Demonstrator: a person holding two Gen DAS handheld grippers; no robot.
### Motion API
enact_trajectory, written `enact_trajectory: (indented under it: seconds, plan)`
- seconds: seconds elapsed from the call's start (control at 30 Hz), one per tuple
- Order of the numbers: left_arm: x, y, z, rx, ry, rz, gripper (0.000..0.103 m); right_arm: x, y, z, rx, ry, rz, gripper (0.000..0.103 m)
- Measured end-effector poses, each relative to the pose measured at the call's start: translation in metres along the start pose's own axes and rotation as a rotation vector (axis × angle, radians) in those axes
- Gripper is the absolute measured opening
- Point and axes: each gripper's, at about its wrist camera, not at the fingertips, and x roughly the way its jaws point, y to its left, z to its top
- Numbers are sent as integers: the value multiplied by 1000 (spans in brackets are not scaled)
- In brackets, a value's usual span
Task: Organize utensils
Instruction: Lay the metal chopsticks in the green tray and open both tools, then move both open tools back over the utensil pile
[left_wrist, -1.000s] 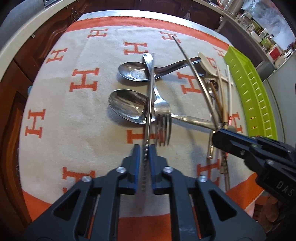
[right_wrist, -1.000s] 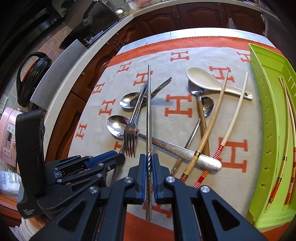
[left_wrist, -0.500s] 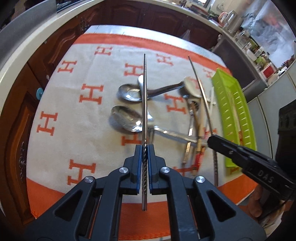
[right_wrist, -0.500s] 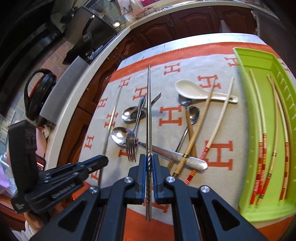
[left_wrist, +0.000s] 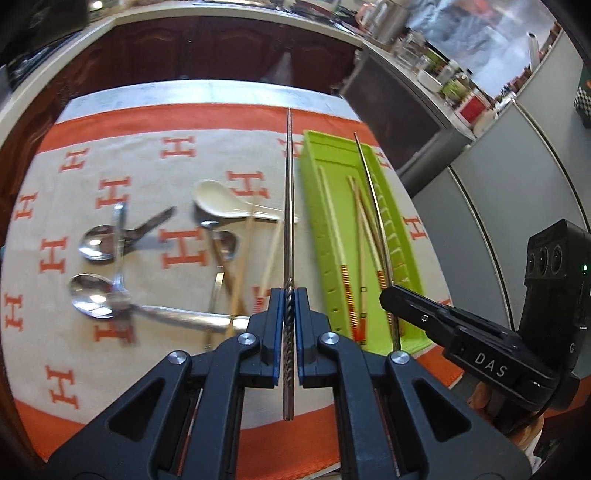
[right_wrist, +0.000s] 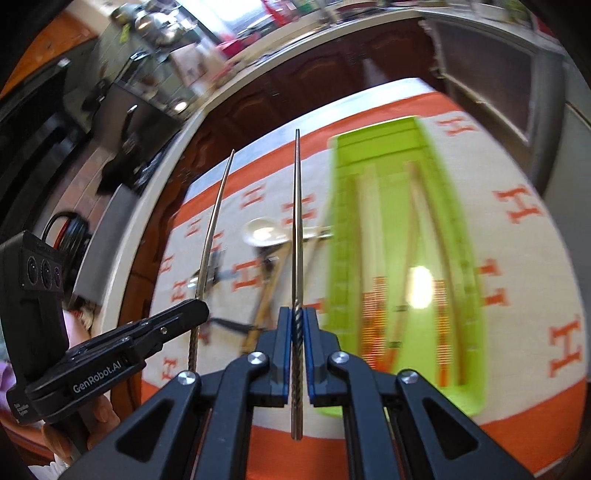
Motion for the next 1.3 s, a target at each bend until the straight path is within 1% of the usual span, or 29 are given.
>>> enact_trajectory:
  seconds: [0.13,0.27,0.43,0.6,0.67,0.73,0.83,0.93,1.0,1.07,1.1,1.3]
  plan:
    - [27,-30,11,25,41,-23,4,-2,-27,3,48,6,-36,6]
    - [52,-49,17,48,69,-24,4,3,-47,8,81,20,-50,6]
    - [79,-62,22,56,106,-21,4,12,-57,14,74,39,-90,6]
    - [97,-69,26,69,117,-6,4,17,-58,21,57,41,-128,7]
    - [96,-72,24,88,109,13,4,17,-59,22,63,37,-133,7]
    - [91,-77,23,116,100,20,4,15,-61,21,72,35,-119,7]
    - [82,-82,18,151,89,36,7,13,-60,18,74,35,-114,7]
    - [69,-79,11,168,80,56,14,10,-57,16,71,31,-105,7]
    - [60,-73,7,161,70,69,24,8,-54,14,64,27,-103,7]
    - [52,-64,2,144,63,84,31,8,-49,11,53,28,-103,7]
    - [49,-59,-1,136,60,89,33,8,-47,9,50,31,-100,7]
    - [30,-22,-17,68,61,124,34,12,-28,-4,14,60,-91,7]
